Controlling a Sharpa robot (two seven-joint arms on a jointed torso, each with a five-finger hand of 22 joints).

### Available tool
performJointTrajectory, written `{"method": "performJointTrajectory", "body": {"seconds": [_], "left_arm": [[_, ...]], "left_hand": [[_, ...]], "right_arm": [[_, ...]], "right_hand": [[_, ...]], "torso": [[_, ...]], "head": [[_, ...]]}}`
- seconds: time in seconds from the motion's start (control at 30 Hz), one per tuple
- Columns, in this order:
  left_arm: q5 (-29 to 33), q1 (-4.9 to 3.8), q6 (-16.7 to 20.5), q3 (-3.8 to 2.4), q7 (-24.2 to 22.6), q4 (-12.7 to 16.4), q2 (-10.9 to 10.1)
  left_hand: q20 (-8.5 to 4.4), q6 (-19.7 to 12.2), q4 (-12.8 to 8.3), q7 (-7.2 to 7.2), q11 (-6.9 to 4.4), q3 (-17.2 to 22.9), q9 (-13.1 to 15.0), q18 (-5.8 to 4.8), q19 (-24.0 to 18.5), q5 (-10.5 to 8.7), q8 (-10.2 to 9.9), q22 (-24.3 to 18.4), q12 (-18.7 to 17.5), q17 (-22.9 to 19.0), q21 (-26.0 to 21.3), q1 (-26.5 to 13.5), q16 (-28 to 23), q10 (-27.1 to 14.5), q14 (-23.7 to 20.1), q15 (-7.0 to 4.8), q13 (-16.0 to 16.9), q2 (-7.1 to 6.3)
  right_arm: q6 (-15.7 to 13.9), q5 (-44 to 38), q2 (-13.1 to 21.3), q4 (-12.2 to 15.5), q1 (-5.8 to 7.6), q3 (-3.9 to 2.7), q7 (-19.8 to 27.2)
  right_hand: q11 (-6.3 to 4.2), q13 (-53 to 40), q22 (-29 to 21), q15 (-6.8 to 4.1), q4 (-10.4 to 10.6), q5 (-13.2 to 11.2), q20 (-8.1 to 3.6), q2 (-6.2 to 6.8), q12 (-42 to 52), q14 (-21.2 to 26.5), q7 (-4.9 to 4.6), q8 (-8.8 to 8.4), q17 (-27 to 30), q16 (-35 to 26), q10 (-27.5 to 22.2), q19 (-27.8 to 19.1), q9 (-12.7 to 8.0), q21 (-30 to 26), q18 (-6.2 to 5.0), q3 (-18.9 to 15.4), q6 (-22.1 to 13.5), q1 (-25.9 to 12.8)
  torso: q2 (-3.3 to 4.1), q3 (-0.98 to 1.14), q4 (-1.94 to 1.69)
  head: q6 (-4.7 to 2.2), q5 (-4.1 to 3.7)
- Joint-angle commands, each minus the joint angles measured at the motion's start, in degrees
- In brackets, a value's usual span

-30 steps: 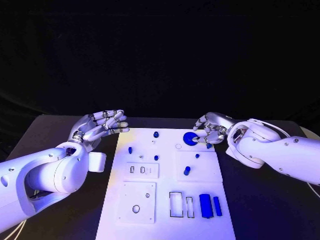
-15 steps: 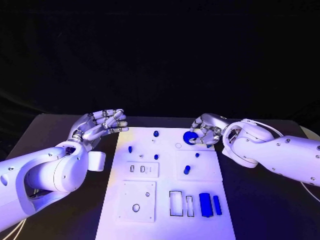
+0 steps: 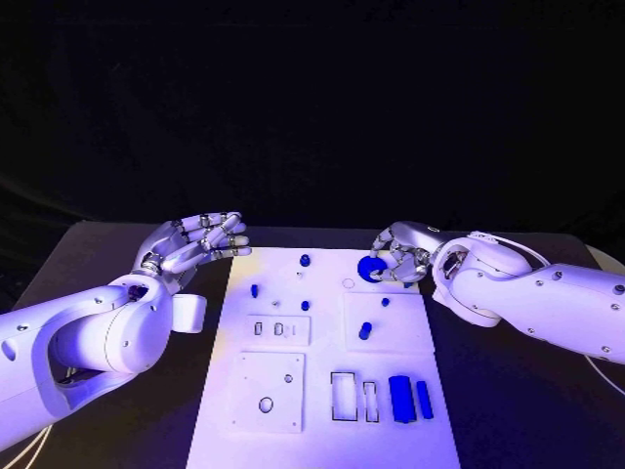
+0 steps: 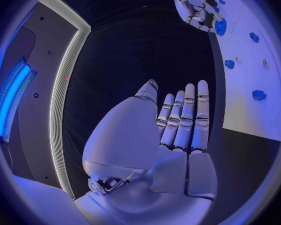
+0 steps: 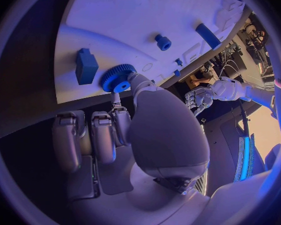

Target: Assemble the parts on the task board

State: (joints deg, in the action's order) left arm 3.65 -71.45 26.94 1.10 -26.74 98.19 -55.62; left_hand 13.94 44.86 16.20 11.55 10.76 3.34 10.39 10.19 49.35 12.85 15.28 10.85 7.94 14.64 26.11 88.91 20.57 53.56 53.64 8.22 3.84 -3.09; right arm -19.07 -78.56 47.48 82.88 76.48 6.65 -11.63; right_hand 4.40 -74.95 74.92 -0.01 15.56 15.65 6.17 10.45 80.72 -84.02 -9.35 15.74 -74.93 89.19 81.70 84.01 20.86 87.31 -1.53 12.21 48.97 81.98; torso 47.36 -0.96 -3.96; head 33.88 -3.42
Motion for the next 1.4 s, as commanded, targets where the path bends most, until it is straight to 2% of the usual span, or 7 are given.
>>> {"method": "performJointTrajectory", "body": {"seconds": [0.03,0.1,0.47,0.6,0.9,1.17,1.4], "left_arm": [[0.08,-0.09,-1.15,-0.04,-0.27,-0.01,0.16],[0.08,-0.09,-1.16,-0.04,-0.26,-0.03,0.17],[0.08,-0.09,-1.21,-0.04,-0.21,-0.14,0.13],[0.07,-0.09,-1.21,-0.04,-0.21,-0.17,0.11],[0.07,-0.09,-1.21,-0.04,-0.23,-0.23,0.11],[0.07,-0.09,-1.21,-0.04,-0.26,-0.34,0.23],[0.07,-0.09,-1.19,-0.04,-0.24,-0.4,0.35]], "left_hand": [[-0.06,0.27,0.04,2.12,0.08,0.28,-0.07,0.27,0.23,-0.19,0.12,-0.02,-0.25,0.05,0.22,0.62,-0.18,0.47,-0.27,-0.1,-0.03,-0.08],[-0.06,0.27,0.04,2.12,0.08,0.28,-0.07,0.27,0.23,-0.19,0.12,-0.02,-0.25,0.05,0.22,0.62,-0.18,0.47,-0.27,-0.1,-0.03,-0.08],[-0.06,0.27,0.04,2.12,0.08,0.28,-0.07,0.27,0.23,-0.19,0.12,-0.02,-0.25,0.05,0.22,0.62,-0.18,0.47,-0.27,-0.1,-0.03,-0.08],[-0.06,0.28,0.05,2.1,0.08,0.33,-0.08,0.27,0.21,-0.19,0.12,-0.04,-0.3,0.09,0.23,0.7,-0.2,0.51,-0.29,-0.1,-0.03,-0.09],[-0.06,0.28,0.05,2.1,0.08,0.33,-0.08,0.27,0.21,-0.19,0.12,-0.04,-0.3,0.09,0.23,0.7,-0.2,0.51,-0.29,-0.1,-0.03,-0.09],[-0.06,0.28,0.05,2.1,0.08,0.33,-0.08,0.27,0.21,-0.19,0.12,-0.04,-0.3,0.09,0.23,0.7,-0.2,0.51,-0.29,-0.1,-0.03,-0.09],[-0.06,0.28,0.05,2.1,0.08,0.33,-0.08,0.27,0.21,-0.19,0.12,-0.04,-0.3,0.09,0.23,0.7,-0.2,0.51,-0.29,-0.1,-0.03,-0.09]], "right_arm": [[2.26,-2.62,-0.1,-0.25,-0.35,0.2,-1.08],[2.35,-2.99,-0.13,-0.31,-0.39,0.21,-1.13],[1.91,-4.67,-0.09,0.04,-0.56,0.22,-0.95],[0.4,-4.91,-0.07,0.4,-0.59,0.22,-0.65],[-6.22,-10.17,-0.17,2.31,-0.47,0.16,-1.28],[-8.64,-13.8,-1.15,4.94,0.05,-0.04,-2.63],[-8.99,-15.07,-3.65,7.15,0.25,-0.13,-3.29]], "right_hand": [[0.07,-5.23,11.97,0.51,-0.2,-0.94,0.54,-0.09,0.38,-5.6,-0.02,0.16,-13.31,0.28,0.43,3.47,-0.13,0.37,0.63,1.18,0.58,1.39],[0.12,-5.53,12.05,0.54,-0.41,-2.34,0.54,-0.13,0.65,-5.62,-0.01,0.13,-13.39,0.31,0.61,3.52,-0.21,0.41,0.64,2.3,0.78,2.18],[-0.07,-6.3,12.37,0.41,-1.06,-1.37,0.49,0.24,1.36,-5.64,0.21,0.44,-13.52,0.35,1.12,3.74,-0.32,0.61,0.72,5.51,2.29,3.48],[-0.28,-6.87,12.6,0.26,-1.05,-1.36,0.38,0.44,1.9,-5.65,0.48,0.76,-13.57,0.37,1.61,3.91,-0.26,0.77,0.78,6.42,3.24,3.28],[-0.88,-8.26,13.41,-0.24,-1.2,-1.43,-0.04,0.74,3.2,-5.74,1.19,1.42,-13.98,0.5,2.81,4.58,-0.06,1.38,1.02,8.28,5.07,2.72],[-1.09,-8.42,13.68,-0.43,-1.34,-1.73,-0.21,0.79,3.34,-5.76,1.42,1.57,-14.05,0.52,2.96,4.8,0.0,1.58,1.1,8.95,5.54,2.6],[-1.13,-8.45,13.75,-0.47,-1.37,-1.77,-0.24,0.77,3.37,-5.75,1.46,1.61,-14.01,0.5,2.99,4.86,0.02,1.63,1.12,9.11,5.64,2.58]], "torso": [[0.02,0.0,0.0],[-0.01,0.02,-0.02],[-0.03,-0.01,-0.04],[-0.02,0.03,-0.04],[-0.04,0.02,-0.04],[0.0,0.0,-0.19],[-0.05,-0.05,-0.15]], "head": [[0.09,0.0],[0.09,0.03],[0.24,0.08],[0.14,0.13],[0.08,0.25],[0.08,0.26],[0.05,0.53]]}}
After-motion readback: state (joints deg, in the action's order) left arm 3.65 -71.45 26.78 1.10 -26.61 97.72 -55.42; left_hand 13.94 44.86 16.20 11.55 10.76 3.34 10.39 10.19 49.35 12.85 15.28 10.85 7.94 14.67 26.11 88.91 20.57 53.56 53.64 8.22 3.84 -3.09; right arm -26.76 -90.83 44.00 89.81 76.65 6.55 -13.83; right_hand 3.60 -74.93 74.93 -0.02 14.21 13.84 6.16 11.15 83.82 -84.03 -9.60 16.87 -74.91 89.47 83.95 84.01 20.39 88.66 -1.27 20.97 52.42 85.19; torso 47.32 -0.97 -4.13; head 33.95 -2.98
